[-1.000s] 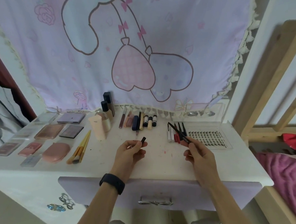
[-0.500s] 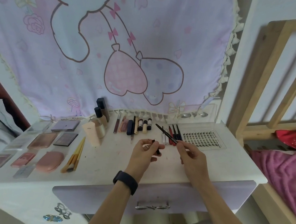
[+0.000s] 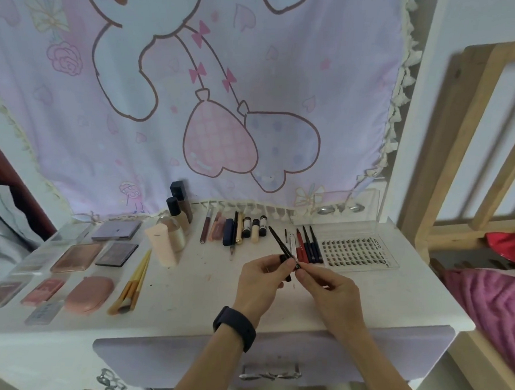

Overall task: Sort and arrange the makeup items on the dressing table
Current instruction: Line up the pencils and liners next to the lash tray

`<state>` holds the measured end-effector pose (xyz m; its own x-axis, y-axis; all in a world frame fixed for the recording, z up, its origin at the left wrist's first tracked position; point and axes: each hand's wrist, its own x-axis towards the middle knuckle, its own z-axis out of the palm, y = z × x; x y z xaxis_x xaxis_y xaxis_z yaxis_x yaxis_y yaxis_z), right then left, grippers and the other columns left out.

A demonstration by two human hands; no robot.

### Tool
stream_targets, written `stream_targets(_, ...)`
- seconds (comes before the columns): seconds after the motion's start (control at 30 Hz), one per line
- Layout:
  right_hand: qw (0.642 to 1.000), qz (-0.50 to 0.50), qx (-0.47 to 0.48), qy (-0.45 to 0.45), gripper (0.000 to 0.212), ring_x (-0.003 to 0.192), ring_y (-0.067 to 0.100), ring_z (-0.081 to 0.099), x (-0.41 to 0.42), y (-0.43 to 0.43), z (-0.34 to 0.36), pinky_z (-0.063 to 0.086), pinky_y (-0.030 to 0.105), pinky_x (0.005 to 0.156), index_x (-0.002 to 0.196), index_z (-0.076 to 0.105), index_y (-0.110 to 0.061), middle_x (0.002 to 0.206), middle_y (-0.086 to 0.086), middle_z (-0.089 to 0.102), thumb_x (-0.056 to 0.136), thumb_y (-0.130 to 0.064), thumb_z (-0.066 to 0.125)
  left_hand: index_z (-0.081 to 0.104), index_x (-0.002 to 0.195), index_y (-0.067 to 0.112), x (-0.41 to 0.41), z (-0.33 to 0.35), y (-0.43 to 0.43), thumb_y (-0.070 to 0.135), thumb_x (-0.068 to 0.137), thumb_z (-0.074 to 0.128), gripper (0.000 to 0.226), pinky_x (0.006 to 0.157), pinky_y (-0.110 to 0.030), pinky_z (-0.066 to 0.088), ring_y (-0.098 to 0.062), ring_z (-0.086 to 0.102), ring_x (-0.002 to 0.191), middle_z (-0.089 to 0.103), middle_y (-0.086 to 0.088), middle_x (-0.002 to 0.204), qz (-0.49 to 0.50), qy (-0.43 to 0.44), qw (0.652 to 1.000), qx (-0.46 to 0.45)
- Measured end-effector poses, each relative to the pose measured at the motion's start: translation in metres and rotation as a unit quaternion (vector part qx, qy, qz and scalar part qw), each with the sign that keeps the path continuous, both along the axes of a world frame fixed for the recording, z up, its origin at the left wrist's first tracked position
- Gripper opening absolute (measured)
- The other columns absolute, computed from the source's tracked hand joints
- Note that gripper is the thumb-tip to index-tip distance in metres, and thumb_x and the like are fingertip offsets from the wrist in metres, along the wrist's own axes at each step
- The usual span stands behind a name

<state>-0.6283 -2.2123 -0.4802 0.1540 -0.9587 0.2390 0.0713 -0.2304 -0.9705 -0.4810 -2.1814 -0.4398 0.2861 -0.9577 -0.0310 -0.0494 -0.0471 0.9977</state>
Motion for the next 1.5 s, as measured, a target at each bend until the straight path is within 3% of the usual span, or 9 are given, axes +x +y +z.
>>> stream_targets(0.23,0.978,-0.006,-0.099,0.186,0.024,0.083,-0.002,0.066,0.002,0.007,-0.004,0.05,0.01,0.071,0.113,0.07,-0.043,0.088,-0.027,0.072,0.089,-0.042,0.072,0.075,0.089,0.032,0.027,0.009,-0.017,0.036,0.089,0.071,0.006,0.067,-0.017,0.05,0.002,0.068,0.072,0.076,0.016,0.081,0.019,-0.119,0.992,0.048)
stream_targets(0.33,0.957,0.016,-0.119,0.265,0.033,0.093,-0.004,0.06,-0.005,0.009,-0.009,0.049,0.009,0.075,0.125,0.065,-0.036,0.101,-0.028,0.064,0.092,-0.042,0.067,0.076,0.091,0.026,0.045,0.016,-0.035,0.034,0.089,0.072,0.009,0.064,-0.014,0.047,0.005,0.064,0.063,0.076,0.013,0.079,0.038,-0.181,0.979,0.085)
stream_targets(0.4,0.921,0.0,-0.177,0.348,0.038,0.098,-0.006,0.055,-0.019,0.009,-0.011,0.044,0.008,0.079,0.129,0.06,-0.037,0.11,-0.032,0.057,0.093,-0.049,0.058,0.076,0.09,0.023,0.055,0.021,-0.048,0.034,0.09,0.071,0.011,0.06,-0.014,0.046,0.003,0.059,0.06,0.075,0.01,0.08,0.029,-0.228,0.966,0.12)
stream_targets(0.5,0.85,-0.061,-0.266,0.45,0.038,0.098,0.007,0.058,-0.053,0.0,-0.017,0.048,0.021,0.083,0.123,0.066,-0.025,0.11,-0.015,0.066,0.092,-0.046,0.059,0.077,0.085,0.017,0.062,0.023,-0.068,0.031,0.087,0.073,0.014,0.059,-0.021,0.05,-0.004,0.057,0.057,0.076,0.002,0.079,0.0,-0.288,0.942,0.171)
stream_targets(0.6,0.845,-0.124,-0.257,0.453,0.031,0.096,0.014,0.059,-0.073,-0.007,-0.025,0.047,0.025,0.081,0.114,0.069,-0.02,0.107,-0.008,0.069,0.09,-0.039,0.068,0.077,0.088,0.009,0.059,0.021,-0.084,0.028,0.084,0.076,0.019,0.075,-0.031,0.061,-0.013,0.064,0.065,0.077,-0.005,0.085,-0.014,-0.302,0.93,0.209)
stream_targets(0.77,0.833,-0.143,-0.257,0.469,0.043,0.096,0.014,0.057,-0.067,-0.007,-0.027,0.049,0.029,0.079,0.113,0.067,-0.025,0.108,-0.012,0.066,0.089,-0.054,0.048,0.07,0.107,0.007,0.048,0.013,-0.102,0.034,0.077,0.084,0.043,0.085,-0.04,0.059,-0.025,0.07,0.094,0.073,-0.009,0.101,0.006,-0.324,0.92,0.222)
stream_targets(0.93,0.826,-0.158,-0.264,0.471,0.042,0.093,0.014,0.059,-0.068,-0.006,-0.027,0.046,0.025,0.078,0.11,0.069,-0.022,0.104,-0.011,0.068,0.089,-0.053,0.049,0.062,0.075,0.018,0.04,0.01,-0.112,0.036,0.077,0.084,0.029,0.085,-0.04,0.059,-0.027,0.071,0.093,0.074,-0.011,0.099,0.01,-0.328,0.922,0.207)
stream_targets(1.13,0.827,-0.156,-0.259,0.474,0.044,0.093,0.017,0.061,-0.067,-0.005,-0.025,0.051,0.029,0.077,0.11,0.07,-0.021,0.104,-0.009,0.069,0.089,-0.052,0.049,0.062,0.073,0.025,0.041,0.003,-0.115,0.042,0.077,0.083,0.028,0.084,-0.036,0.059,-0.021,0.07,0.089,0.072,-0.002,0.091,0.02,-0.316,0.927,0.203)
stream_targets(1.5,0.829,-0.156,-0.256,0.472,0.044,0.094,0.017,0.062,-0.067,-0.003,-0.024,0.052,0.031,0.079,0.111,0.071,-0.02,0.105,-0.007,0.07,0.089,-0.052,0.048,0.067,0.097,0.019,0.042,0.0,-0.115,0.041,0.078,0.082,0.033,0.078,-0.028,0.055,-0.016,0.066,0.087,0.068,0.0,0.1,0.018,-0.331,0.923,0.196)
